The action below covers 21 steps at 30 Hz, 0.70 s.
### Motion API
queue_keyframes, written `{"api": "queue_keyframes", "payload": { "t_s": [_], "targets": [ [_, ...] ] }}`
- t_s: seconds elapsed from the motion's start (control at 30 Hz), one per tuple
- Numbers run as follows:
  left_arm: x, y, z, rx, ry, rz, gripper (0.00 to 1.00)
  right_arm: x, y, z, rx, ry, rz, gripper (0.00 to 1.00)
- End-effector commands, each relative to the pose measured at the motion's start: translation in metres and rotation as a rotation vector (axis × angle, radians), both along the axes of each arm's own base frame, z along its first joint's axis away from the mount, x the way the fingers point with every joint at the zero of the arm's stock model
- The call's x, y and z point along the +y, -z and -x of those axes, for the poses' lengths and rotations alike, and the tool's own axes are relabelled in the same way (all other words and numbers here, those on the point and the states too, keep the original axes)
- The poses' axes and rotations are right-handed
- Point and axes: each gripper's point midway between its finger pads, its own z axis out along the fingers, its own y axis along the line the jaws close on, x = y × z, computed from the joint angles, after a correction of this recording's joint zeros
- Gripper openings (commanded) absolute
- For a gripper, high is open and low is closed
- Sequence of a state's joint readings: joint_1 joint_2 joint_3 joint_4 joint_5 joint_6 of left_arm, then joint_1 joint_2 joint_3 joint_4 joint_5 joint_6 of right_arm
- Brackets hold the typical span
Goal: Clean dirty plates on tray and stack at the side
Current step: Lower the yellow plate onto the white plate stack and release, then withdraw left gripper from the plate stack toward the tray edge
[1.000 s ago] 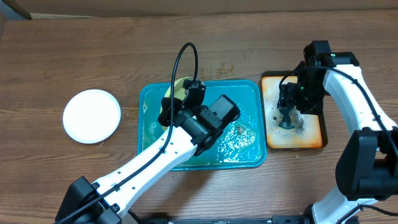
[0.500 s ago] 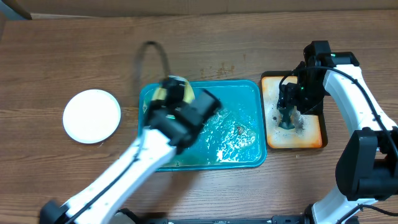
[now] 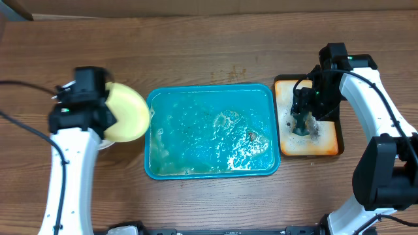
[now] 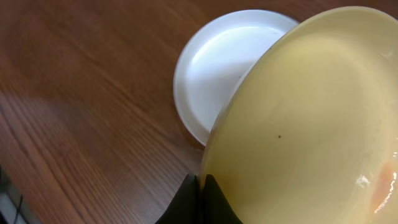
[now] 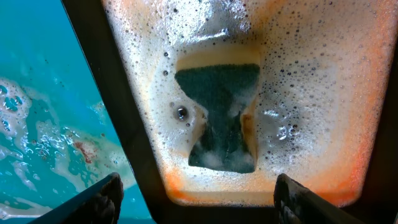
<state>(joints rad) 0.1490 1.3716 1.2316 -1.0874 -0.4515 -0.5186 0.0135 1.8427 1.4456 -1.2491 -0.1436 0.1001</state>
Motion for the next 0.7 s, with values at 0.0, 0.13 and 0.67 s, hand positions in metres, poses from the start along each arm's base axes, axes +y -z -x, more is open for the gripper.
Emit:
{"api": "queue_keyframes", "payload": {
  "t_s": [0.0, 0.13, 0.67],
  "targets": [
    [0.028, 0.016, 0.001, 0.006, -0.118, 0.077, 0.04, 0.001, -0.012, -0.006, -0.043, -0.002, -0.008, 0.79],
    [0.057, 0.037, 0.005, 0.031, -0.213, 0.110, 0.04, 0.001, -0.012, -0.006, -0.043, -0.002, -0.008, 0.80],
    [0.042, 0.057, -0.027, -0.048, -0.089, 0.399, 0.55, 0.001, -0.012, -0.005, -0.036, -0.002, -0.008, 0.81]
  ]
}}
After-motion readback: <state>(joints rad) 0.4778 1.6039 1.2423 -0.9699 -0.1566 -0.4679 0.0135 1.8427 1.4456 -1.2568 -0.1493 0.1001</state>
